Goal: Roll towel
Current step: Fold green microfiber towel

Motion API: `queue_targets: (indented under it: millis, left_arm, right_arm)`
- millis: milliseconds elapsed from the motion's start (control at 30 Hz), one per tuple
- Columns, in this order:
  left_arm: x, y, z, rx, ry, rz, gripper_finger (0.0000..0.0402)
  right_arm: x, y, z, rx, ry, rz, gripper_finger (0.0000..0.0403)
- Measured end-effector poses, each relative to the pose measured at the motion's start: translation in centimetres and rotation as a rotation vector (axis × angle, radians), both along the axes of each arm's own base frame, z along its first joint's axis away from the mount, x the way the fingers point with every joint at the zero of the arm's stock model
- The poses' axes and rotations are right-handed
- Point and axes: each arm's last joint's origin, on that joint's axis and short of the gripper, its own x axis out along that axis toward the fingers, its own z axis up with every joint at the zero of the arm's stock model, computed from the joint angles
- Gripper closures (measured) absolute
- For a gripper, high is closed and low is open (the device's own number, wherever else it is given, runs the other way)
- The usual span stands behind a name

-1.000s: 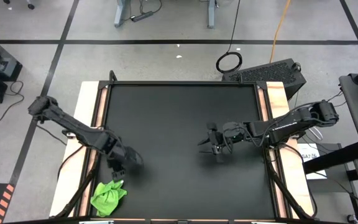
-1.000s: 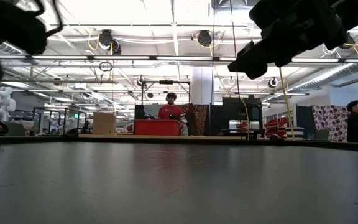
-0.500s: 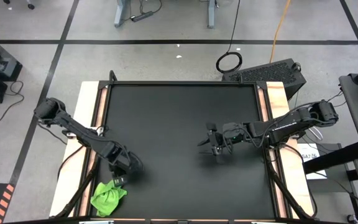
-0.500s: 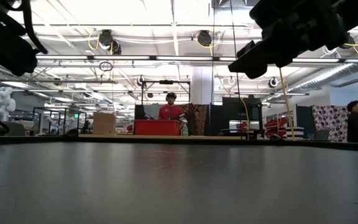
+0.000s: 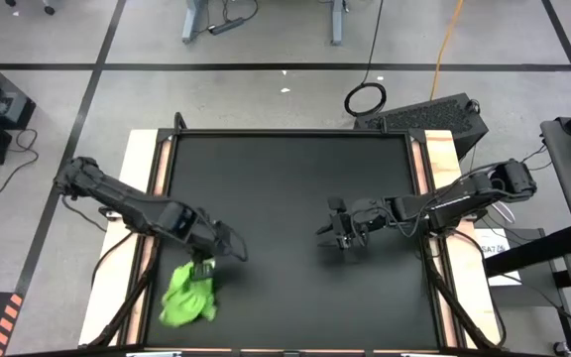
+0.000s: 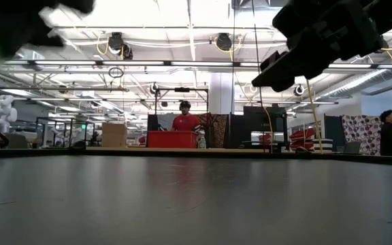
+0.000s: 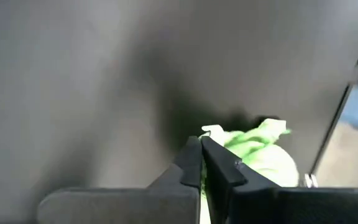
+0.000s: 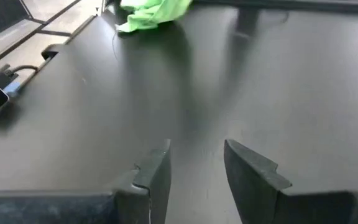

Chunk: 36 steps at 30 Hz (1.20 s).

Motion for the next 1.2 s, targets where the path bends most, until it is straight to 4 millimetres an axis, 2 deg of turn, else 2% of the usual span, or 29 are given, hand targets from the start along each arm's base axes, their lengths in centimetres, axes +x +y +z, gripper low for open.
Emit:
queue_targets:
  millis: [100, 200, 333, 500, 633, 767, 933, 1200]
  left_arm:
    - [0.9, 0.9, 3.9, 0.075, -0.151, -0.021, 0.0398]
    - [1.4, 1.8, 7.0, 0.16, -0.281, -0.026, 0.0398]
    - [1.7, 3.1, 9.4, 0.257, -0.384, -0.019, 0.0399]
    - [2.2, 4.5, 9.4, 0.308, -0.38, 0.0, 0.0399]
    - [2.8, 4.9, 9.0, 0.329, -0.359, -0.015, 0.0399]
    - [3.7, 5.2, 8.2, 0.345, -0.322, -0.036, 0.04]
    - [4.4, 5.1, 7.2, 0.333, -0.267, -0.057, 0.04]
    - [4.7, 4.9, 7.0, 0.325, -0.263, -0.063, 0.04]
  right_arm:
    - [0.7, 0.3, -0.6, -0.005, -0.024, 0.009, 0.0257]
    - [1.8, 0.9, -1.2, -0.006, -0.097, 0.03, 0.0237]
    - [3.0, 1.4, -2.1, -0.036, -0.193, 0.008, 0.0194]
    - [3.7, 0.9, -4.0, -0.11, -0.169, -0.154, 0.014]
    - [4.1, 0.2, -5.4, -0.126, -0.128, -0.259, 0.0124]
    - [4.2, -0.3, -6.5, -0.164, -0.097, -0.352, 0.0128]
    - [4.2, -0.8, -6.9, -0.239, -0.087, -0.445, 0.0145]
    - [4.5, -3.2, -6.8, -0.194, -0.092, -0.427, 0.0169]
